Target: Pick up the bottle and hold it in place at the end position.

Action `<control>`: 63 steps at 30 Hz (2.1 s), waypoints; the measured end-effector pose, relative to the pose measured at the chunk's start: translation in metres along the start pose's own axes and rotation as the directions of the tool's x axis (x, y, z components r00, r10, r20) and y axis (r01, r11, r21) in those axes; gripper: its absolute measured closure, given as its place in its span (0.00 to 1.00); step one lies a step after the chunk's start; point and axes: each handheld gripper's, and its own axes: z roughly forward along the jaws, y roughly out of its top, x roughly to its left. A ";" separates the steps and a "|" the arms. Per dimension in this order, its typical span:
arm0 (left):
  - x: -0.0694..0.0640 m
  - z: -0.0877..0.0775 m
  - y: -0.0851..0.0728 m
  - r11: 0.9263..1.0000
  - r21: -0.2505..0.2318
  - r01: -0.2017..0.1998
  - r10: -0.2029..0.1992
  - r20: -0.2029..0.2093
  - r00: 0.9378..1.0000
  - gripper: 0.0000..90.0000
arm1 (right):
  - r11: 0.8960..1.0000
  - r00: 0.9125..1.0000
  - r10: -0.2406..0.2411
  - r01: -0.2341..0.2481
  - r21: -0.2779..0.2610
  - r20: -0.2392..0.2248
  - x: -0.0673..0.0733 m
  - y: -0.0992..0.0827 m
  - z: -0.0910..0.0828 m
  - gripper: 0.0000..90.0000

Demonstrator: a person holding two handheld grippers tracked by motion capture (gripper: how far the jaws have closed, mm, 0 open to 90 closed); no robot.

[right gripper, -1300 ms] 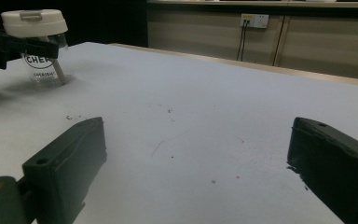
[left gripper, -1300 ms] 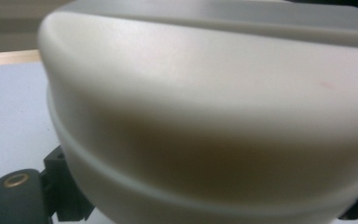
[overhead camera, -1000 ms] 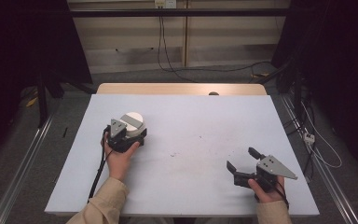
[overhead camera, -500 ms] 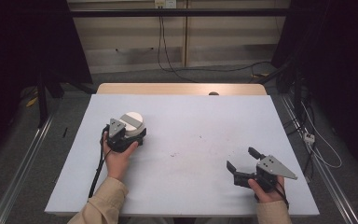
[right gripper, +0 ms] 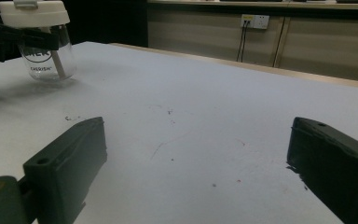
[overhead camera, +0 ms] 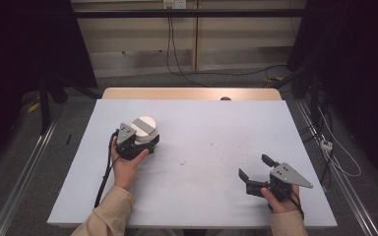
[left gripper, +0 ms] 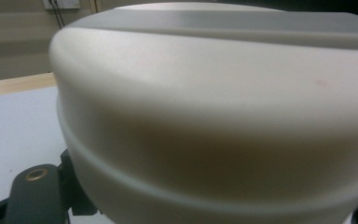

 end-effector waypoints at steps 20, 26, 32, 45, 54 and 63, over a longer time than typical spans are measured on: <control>-0.024 0.026 0.011 1.000 0.005 -0.020 0.019 0.099 0.995 0.20 | 1.000 1.000 0.001 -0.001 -0.001 0.000 0.000 0.001 0.003 0.05; -0.027 0.030 0.010 1.000 0.010 -0.025 0.024 0.109 0.994 0.20 | 1.000 1.000 0.000 0.000 -0.001 0.001 0.000 0.001 0.003 0.05; -0.031 0.035 0.012 1.000 0.011 -0.026 0.025 0.119 0.993 0.20 | 1.000 1.000 0.000 0.000 -0.001 0.001 0.000 0.001 0.004 0.05; -0.045 0.048 0.020 0.999 0.027 -0.027 0.022 0.154 0.988 0.20 | 1.000 1.000 -0.003 0.003 -0.003 0.002 -0.001 0.001 0.003 0.05; -0.054 0.057 0.022 0.998 0.026 -0.049 0.044 0.178 0.983 0.20 | 1.000 1.000 0.001 -0.001 -0.003 0.006 -0.001 0.000 0.003 0.05; -0.056 0.061 0.024 0.999 0.018 -0.051 0.047 0.184 0.982 0.21 | 1.000 1.000 0.002 -0.002 -0.001 0.009 -0.002 0.000 0.002 0.05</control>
